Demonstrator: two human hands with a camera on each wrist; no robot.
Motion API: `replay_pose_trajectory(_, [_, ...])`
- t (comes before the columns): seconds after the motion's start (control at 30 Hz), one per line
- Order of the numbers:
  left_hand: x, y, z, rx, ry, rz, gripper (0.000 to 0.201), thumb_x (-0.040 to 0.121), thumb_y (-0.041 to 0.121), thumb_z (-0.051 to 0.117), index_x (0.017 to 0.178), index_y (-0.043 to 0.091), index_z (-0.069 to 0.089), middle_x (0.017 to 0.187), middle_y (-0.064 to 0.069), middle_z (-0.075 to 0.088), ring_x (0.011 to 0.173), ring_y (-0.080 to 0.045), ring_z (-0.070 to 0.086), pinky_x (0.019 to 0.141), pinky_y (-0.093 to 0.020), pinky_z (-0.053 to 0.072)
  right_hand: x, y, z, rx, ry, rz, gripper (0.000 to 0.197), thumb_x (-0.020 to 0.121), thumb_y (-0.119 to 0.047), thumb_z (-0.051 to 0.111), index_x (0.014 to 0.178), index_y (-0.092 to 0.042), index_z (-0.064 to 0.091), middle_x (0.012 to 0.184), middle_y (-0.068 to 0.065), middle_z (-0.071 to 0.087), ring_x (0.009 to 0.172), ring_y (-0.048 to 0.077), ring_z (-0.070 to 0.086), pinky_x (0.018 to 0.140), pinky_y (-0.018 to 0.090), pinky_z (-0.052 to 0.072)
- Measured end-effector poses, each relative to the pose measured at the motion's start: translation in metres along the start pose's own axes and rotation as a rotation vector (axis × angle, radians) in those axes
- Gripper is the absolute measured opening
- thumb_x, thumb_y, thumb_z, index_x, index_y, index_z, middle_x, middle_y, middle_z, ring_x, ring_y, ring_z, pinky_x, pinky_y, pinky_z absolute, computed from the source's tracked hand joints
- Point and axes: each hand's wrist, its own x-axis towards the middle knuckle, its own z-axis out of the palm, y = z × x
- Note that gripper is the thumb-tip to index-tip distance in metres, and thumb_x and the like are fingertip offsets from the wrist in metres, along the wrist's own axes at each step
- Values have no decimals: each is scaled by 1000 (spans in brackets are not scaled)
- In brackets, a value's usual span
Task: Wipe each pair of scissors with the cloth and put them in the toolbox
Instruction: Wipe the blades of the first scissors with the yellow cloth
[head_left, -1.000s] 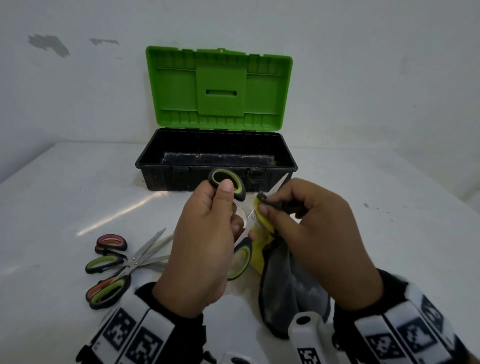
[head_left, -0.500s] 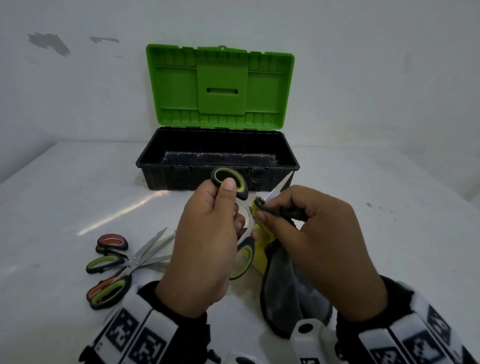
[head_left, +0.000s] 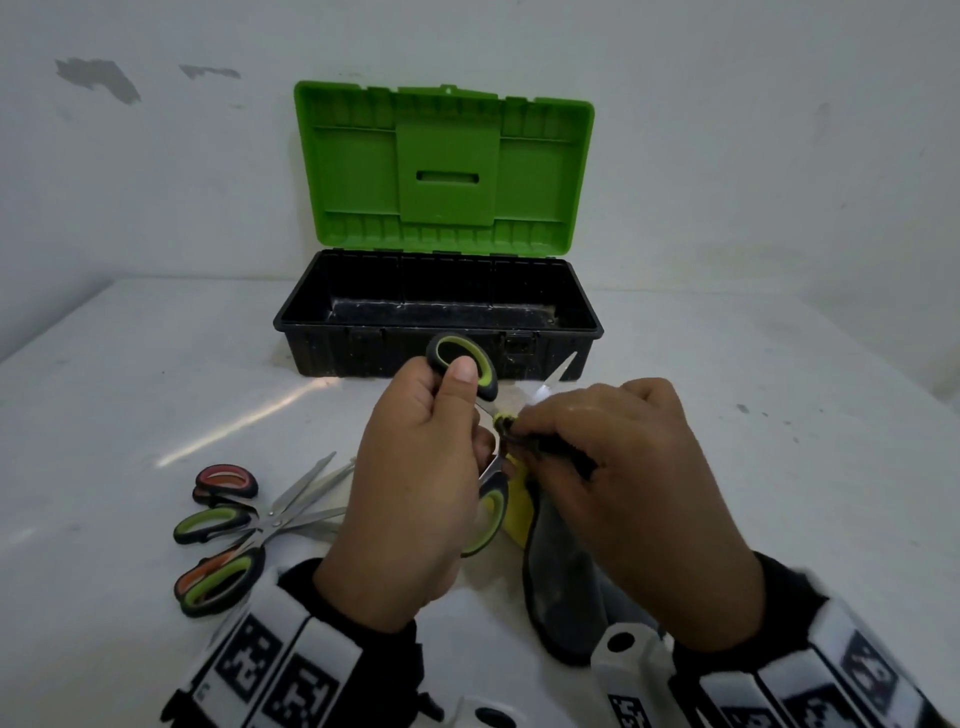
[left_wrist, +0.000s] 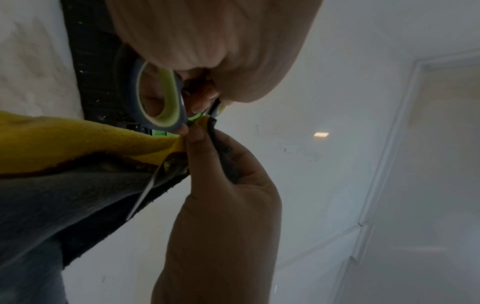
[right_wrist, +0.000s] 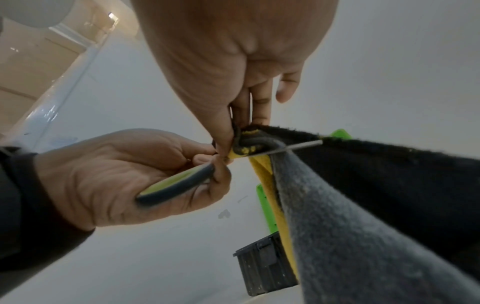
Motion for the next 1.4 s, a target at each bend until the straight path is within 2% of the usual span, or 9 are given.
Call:
replay_pose_trajectory(0.1, [2, 0, -1, -65, 5, -29, 40, 103, 31, 45, 65, 31, 57, 51, 9, 35, 51, -10, 39, 53, -26, 51, -2, 11, -5, -28, -60, 24, 11, 82, -25, 73, 91, -30, 76, 88, -18, 73, 79, 0, 63, 79, 31, 40])
replay_pose_trajectory(0.2, [5, 2, -4, -138, 12, -56, 45, 103, 30, 47, 59, 32, 57, 54, 8, 36, 50, -9, 40, 56, -30, 54, -1, 20, -15, 135, -19, 187, 15, 80, -20, 80, 86, -32, 75, 78, -31, 65, 79, -12, 61, 76, 9, 45])
replay_pose_trajectory(0.4, [3, 0, 1, -75, 5, -20, 36, 102, 33, 47, 67, 26, 51, 53, 10, 37, 53, -11, 40, 54, -27, 37, 6, 6, -14, 237, 33, 145, 18, 83, -15, 75, 96, -29, 76, 88, -27, 69, 89, -16, 58, 76, -1, 40])
replay_pose_trajectory(0.67, [3, -4, -1, -65, 37, -1, 52, 103, 30, 45, 51, 34, 49, 51, 8, 32, 50, -11, 33, 43, -21, 35, 0, -1, 6, 57, -1, 75, 22, 84, -26, 66, 103, -24, 77, 99, -9, 76, 92, 11, 68, 85, 39, 53])
replay_pose_trajectory(0.8, [-1, -10, 0, -105, 31, -30, 39, 103, 29, 45, 65, 26, 52, 55, 6, 30, 53, -11, 30, 50, -28, 30, -4, 1, 6, 54, -31, 93, 22, 83, -24, 66, 102, -23, 77, 97, -7, 76, 90, 14, 69, 82, 45, 53])
replay_pose_trajectory(1.0, [1, -11, 1, -116, 46, -14, 49, 104, 30, 44, 56, 33, 53, 54, 6, 30, 51, -11, 30, 47, -22, 34, -9, 1, 1, 47, -106, 137, 18, 82, -29, 64, 97, -32, 75, 93, -17, 72, 88, 6, 64, 83, 34, 47])
replay_pose_trajectory(1.13, [2, -5, -1, -122, 21, -34, 49, 103, 33, 45, 55, 32, 54, 55, 6, 31, 53, -11, 31, 51, -26, 37, -3, 5, -16, 281, 53, 288, 16, 85, -19, 75, 93, -32, 74, 88, -23, 70, 86, -6, 64, 76, 5, 45])
replay_pose_trajectory(1.3, [-1, -4, 1, -131, 0, -33, 44, 103, 32, 45, 60, 28, 53, 57, 5, 29, 55, -12, 29, 55, -31, 33, 6, -2, -14, 388, 54, 287, 15, 80, -15, 79, 89, -26, 75, 84, -21, 71, 83, -8, 65, 72, 1, 43])
replay_pose_trajectory(1.4, [-3, -5, 0, -139, 6, -25, 42, 103, 31, 44, 61, 28, 50, 57, 3, 29, 51, -10, 28, 47, -22, 31, 2, -5, -1, 375, 66, 284, 10, 80, -16, 79, 86, -22, 73, 82, -18, 69, 82, -4, 63, 71, 2, 44])
